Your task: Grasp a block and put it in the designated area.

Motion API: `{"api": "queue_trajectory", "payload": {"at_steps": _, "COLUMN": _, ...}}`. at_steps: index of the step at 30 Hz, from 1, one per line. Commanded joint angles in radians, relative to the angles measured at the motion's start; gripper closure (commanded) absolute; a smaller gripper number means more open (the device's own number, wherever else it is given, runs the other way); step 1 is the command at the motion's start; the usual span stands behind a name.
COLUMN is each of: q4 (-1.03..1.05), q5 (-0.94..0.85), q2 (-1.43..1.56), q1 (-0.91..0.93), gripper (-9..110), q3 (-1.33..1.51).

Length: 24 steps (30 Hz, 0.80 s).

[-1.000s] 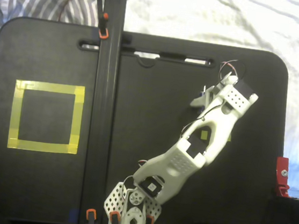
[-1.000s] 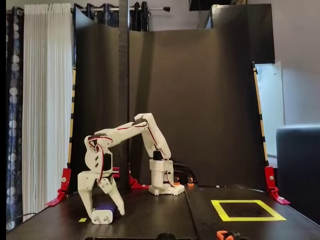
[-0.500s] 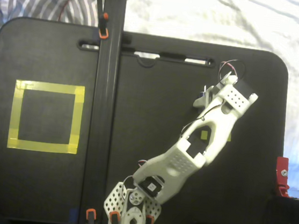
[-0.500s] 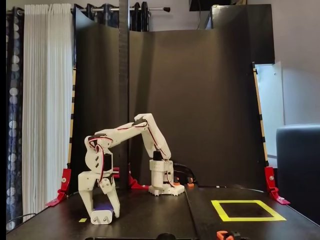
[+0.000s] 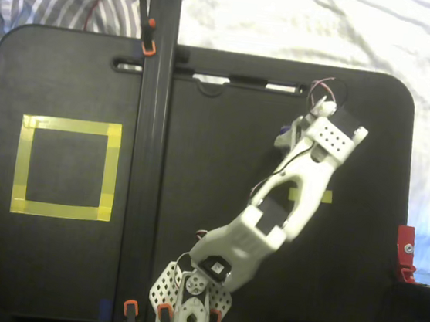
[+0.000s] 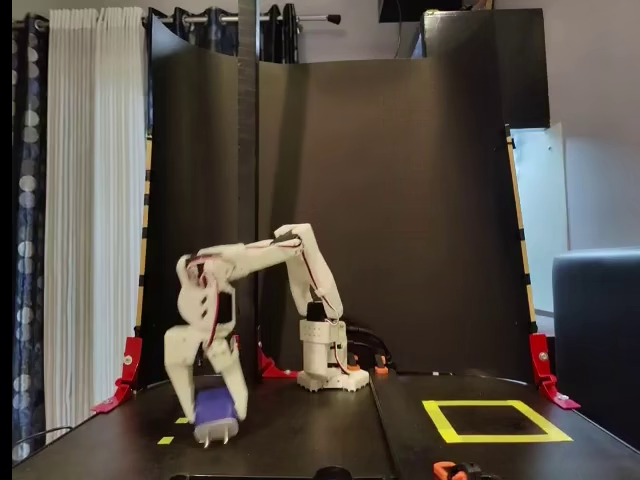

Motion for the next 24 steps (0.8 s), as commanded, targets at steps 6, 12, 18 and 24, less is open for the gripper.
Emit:
{"api": "queue_trajectory", "payload": {"at_steps": 6, "q4": 0.046, "q5": 0.032, "q2": 0.120, "q1": -0.032, "gripper": 79, "q3": -0.020}}
{"api": "queue_trajectory", "payload": {"at_steps": 12, "q4": 0.066, "q5": 0.048, "q2": 0.138, "q1": -0.051, "gripper": 79, "q3": -0.020}}
{"api": "queue_trajectory", "payload": {"at_steps": 18, "q4": 0.083, "q5": 0.098, "q2": 0.152, "q1": -0.095, "gripper": 79, "q3": -0.018}}
{"api": "queue_trajectory", "payload": {"at_steps": 24, "q4": 0.141, "q5": 0.195, "q2": 0.206, "q1": -0.187, "gripper": 79, "q3": -0.015}}
